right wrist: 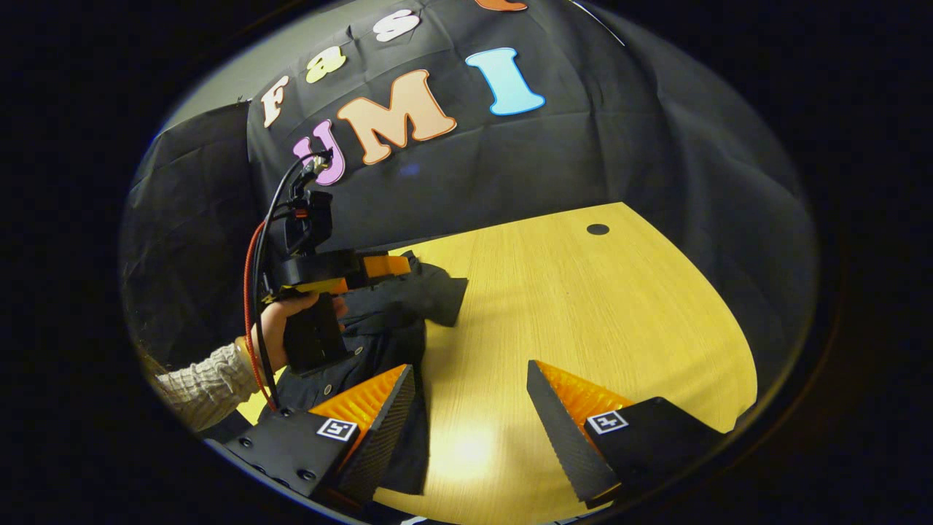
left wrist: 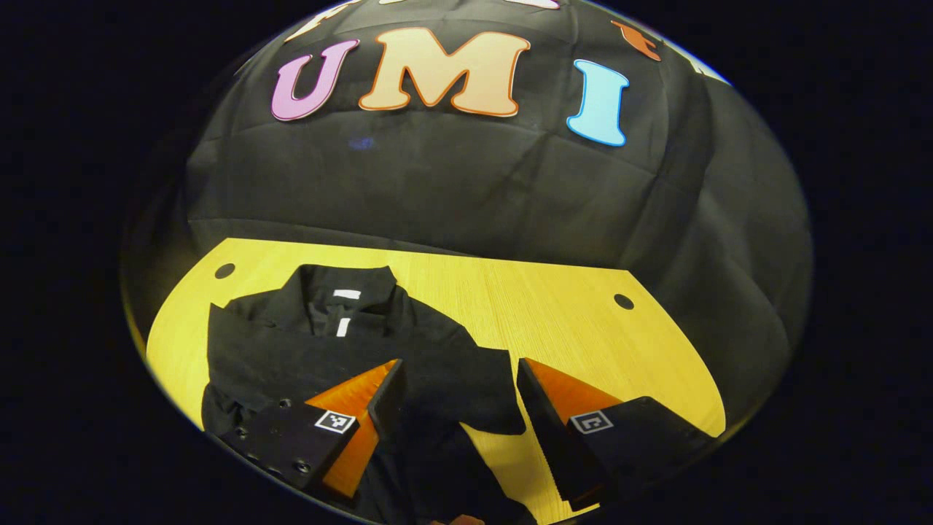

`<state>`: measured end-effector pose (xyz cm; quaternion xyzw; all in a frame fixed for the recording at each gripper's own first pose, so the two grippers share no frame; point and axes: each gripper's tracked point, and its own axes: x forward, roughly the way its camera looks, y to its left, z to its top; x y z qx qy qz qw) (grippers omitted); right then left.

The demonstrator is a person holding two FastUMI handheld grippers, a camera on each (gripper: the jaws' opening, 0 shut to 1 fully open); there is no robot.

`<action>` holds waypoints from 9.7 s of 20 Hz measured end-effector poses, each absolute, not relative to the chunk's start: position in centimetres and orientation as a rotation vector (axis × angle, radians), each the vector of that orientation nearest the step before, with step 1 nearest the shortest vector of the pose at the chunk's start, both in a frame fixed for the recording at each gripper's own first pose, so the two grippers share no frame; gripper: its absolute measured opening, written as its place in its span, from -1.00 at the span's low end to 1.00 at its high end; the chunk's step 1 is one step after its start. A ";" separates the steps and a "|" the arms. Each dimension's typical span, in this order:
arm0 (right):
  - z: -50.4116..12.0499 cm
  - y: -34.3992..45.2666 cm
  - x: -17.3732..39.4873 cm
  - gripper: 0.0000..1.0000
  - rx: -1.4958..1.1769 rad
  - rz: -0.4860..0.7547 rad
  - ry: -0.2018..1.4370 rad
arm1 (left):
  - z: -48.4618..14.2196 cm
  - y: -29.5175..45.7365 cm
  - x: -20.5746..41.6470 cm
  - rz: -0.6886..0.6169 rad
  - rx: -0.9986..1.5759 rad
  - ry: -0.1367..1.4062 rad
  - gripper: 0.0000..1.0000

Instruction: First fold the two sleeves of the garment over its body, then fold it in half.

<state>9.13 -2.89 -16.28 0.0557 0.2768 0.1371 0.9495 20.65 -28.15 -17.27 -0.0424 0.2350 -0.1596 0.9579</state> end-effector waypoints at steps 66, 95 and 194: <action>-33.4 8.4 -2.6 0.97 -0.135 0.129 0.737 | -32.0 3.5 -10.7 -0.244 0.085 0.702 0.51; -33.5 12.2 -3.5 -0.94 -0.137 0.148 0.783 | -31.7 2.4 -11.3 -0.369 0.150 0.743 -1.00; -6.1 17.8 27.7 0.87 0.049 0.243 0.319 | -5.1 0.9 22.8 -0.115 -0.036 0.223 0.88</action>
